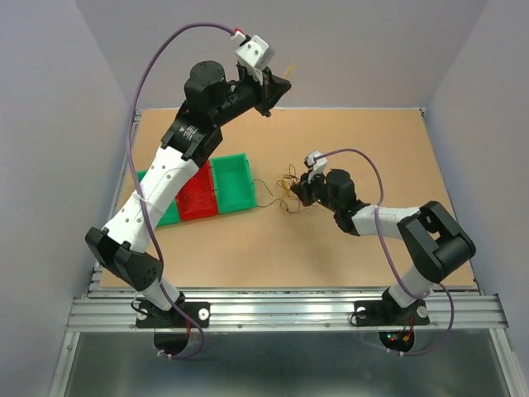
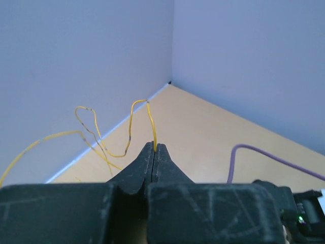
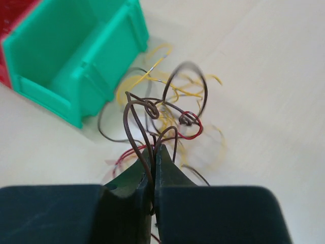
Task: Untangle the cables
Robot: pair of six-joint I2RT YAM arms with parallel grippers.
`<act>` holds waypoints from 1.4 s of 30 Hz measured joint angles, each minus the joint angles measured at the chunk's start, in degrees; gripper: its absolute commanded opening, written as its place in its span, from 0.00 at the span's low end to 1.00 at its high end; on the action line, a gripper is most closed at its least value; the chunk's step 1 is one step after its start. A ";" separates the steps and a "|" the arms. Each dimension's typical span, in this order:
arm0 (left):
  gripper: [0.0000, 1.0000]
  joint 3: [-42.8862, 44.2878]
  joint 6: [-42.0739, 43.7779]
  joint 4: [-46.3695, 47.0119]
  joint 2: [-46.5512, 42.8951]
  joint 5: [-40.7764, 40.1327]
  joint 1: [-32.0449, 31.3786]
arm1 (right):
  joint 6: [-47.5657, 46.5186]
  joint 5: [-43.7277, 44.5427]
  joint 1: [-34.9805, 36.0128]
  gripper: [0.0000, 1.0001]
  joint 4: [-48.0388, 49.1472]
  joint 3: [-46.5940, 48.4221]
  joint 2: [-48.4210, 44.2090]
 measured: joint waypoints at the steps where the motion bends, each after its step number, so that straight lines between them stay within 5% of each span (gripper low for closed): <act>1: 0.00 1.03 -0.02 -0.17 -0.04 -1.20 0.04 | 0.13 0.94 0.00 0.01 -0.24 -0.66 -0.20; 8: 0.00 -0.28 -0.28 -0.55 -0.48 -10.73 0.81 | 2.56 14.69 -0.48 0.06 -5.44 -4.31 -12.00; 9: 0.00 -1.01 -0.28 -0.50 -0.55 -11.10 0.85 | 2.82 15.76 -0.68 0.15 -5.40 -4.63 -13.42; 10: 0.00 -1.86 -0.28 -0.59 -0.59 -11.28 1.11 | 3.10 16.90 -0.76 0.34 -5.51 -5.03 -14.78; 12: 0.00 -3.50 -0.33 -0.42 -0.74 -11.34 1.33 | 4.09 18.97 -0.83 0.46 -5.75 -6.19 -17.75; 15: 0.00 -7.10 -0.28 -0.55 -1.60 -11.19 1.29 | 4.52 21.09 -1.09 0.76 -6.16 -8.00 -20.94; 19: 0.00 -13.14 -0.11 -0.55 -4.09 -11.28 1.29 | 5.25 23.21 -1.11 0.90 -7.02 -10.60 -25.22; 27: 0.00 -28.20 2.03 0.59 -16.31 -12.50 1.55 | 5.25 25.51 -1.11 0.91 -7.74 -11.34 -28.17; 42: 0.00 -37.62 7.89 -2.80 -36.35 -19.93 3.43 | 6.60 25.46 -1.11 0.91 -8.00 -11.32 -24.74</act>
